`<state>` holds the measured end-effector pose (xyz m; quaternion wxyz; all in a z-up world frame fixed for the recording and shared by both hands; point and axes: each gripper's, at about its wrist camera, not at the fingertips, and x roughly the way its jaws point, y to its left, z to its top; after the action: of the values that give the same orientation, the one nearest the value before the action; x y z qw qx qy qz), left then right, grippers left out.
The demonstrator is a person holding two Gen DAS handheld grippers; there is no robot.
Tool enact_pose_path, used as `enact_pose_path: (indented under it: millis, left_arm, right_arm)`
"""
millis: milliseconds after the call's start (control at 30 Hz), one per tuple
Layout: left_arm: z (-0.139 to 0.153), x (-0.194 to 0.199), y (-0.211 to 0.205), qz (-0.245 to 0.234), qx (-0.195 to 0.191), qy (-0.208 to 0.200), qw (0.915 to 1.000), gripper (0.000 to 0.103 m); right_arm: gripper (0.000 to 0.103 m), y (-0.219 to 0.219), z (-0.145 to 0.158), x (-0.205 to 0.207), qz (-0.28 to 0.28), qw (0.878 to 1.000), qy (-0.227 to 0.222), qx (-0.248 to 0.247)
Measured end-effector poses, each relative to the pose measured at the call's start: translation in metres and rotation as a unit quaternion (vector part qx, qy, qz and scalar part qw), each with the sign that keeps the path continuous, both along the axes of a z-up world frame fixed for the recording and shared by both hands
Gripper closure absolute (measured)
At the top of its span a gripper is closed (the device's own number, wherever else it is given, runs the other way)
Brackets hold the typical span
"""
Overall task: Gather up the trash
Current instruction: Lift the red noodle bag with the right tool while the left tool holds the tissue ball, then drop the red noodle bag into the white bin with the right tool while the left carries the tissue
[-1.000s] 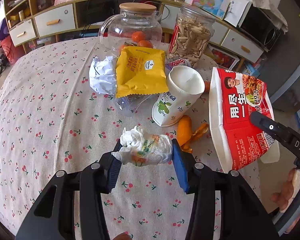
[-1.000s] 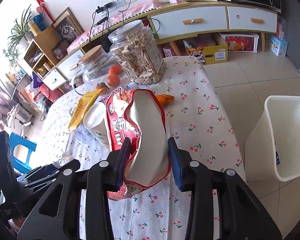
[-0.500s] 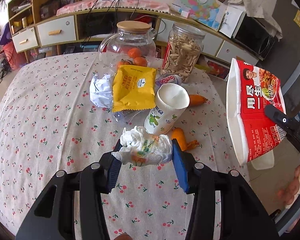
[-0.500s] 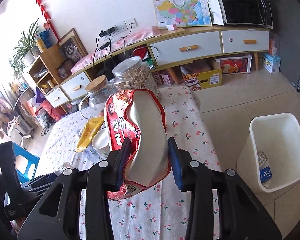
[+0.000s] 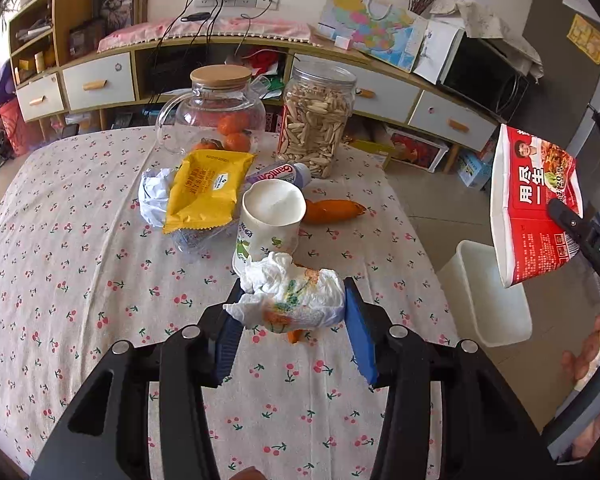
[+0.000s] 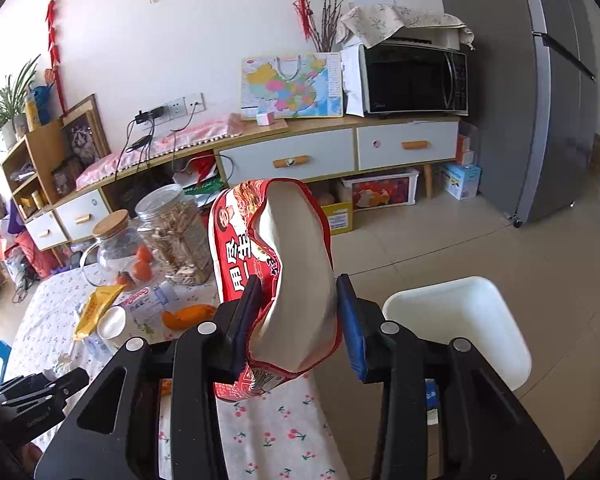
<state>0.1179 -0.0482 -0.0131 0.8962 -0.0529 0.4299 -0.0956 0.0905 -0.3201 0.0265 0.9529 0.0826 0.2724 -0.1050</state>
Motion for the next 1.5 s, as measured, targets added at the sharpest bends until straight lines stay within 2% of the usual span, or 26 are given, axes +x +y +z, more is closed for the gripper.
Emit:
enact_pose_path:
  millis: [167, 367, 500, 633, 667, 700, 733, 767, 800, 833, 900, 967, 1300, 1500]
  left_arm:
    - [0.000, -0.004, -0.023, -0.015, -0.004, 0.001, 0.9999, 0.056]
    - [-0.003, -0.007, -0.052, -0.039, -0.001, 0.006, 0.9992, 0.056]
    - [-0.005, -0.007, -0.073, -0.055, 0.006, 0.009, 0.9984, 0.056]
    - [-0.003, -0.005, -0.098, -0.074, 0.008, 0.013, 0.9971, 0.056]
    - [-0.002, -0.004, -0.106, -0.080, 0.009, 0.013, 0.9967, 0.056]
    - [0.000, -0.003, -0.114, -0.086, 0.010, 0.012, 0.9962, 0.056]
    - [0.002, -0.002, -0.122, -0.092, 0.011, 0.010, 0.9957, 0.056]
    - [0.005, -0.001, -0.131, -0.098, 0.012, 0.007, 0.9951, 0.056]
    - [0.007, 0.001, -0.140, -0.103, 0.012, 0.005, 0.9946, 0.056]
    - [0.010, 0.002, -0.149, -0.108, 0.013, 0.002, 0.9941, 0.056]
    - [0.016, 0.006, -0.166, -0.116, 0.011, -0.003, 0.9932, 0.056]
    - [0.023, 0.011, -0.183, -0.123, 0.004, -0.009, 0.9924, 0.056]
    - [0.040, 0.029, -0.280, -0.176, -0.001, -0.016, 0.9842, 0.056]
    - [0.039, 0.038, -0.333, -0.197, -0.003, -0.013, 0.9802, 0.055]
  right_arm:
    - [0.066, -0.029, 0.001, -0.007, -0.052, 0.998, 0.001, -0.028]
    - [0.066, -0.060, -0.007, -0.007, -0.106, 0.993, 0.016, -0.041]
    - [0.066, -0.081, -0.014, -0.006, -0.142, 0.988, 0.031, -0.052]
    - [0.065, -0.096, -0.016, -0.002, -0.185, 0.978, 0.049, -0.083]
    - [0.063, -0.101, -0.016, -0.002, -0.193, 0.976, 0.052, -0.086]
    - [0.051, -0.105, -0.015, -0.003, -0.201, 0.975, 0.053, -0.084]
    - [0.047, -0.110, -0.013, -0.006, -0.209, 0.973, 0.051, -0.079]
    - [0.036, -0.115, -0.011, -0.008, -0.217, 0.972, 0.050, -0.074]
    - [0.030, -0.119, -0.009, -0.011, -0.224, 0.971, 0.046, -0.073]
    - [0.027, -0.123, -0.007, -0.014, -0.231, 0.969, 0.042, -0.072]
    - [0.014, -0.132, -0.003, -0.021, -0.249, 0.965, 0.035, -0.071]
    - [0.008, -0.141, 0.001, -0.029, -0.265, 0.962, 0.027, -0.061]
    - [0.007, -0.197, 0.003, -0.058, -0.318, 0.947, 0.025, 0.022]
    - [0.007, -0.222, 0.006, -0.078, -0.347, 0.937, 0.008, 0.053]
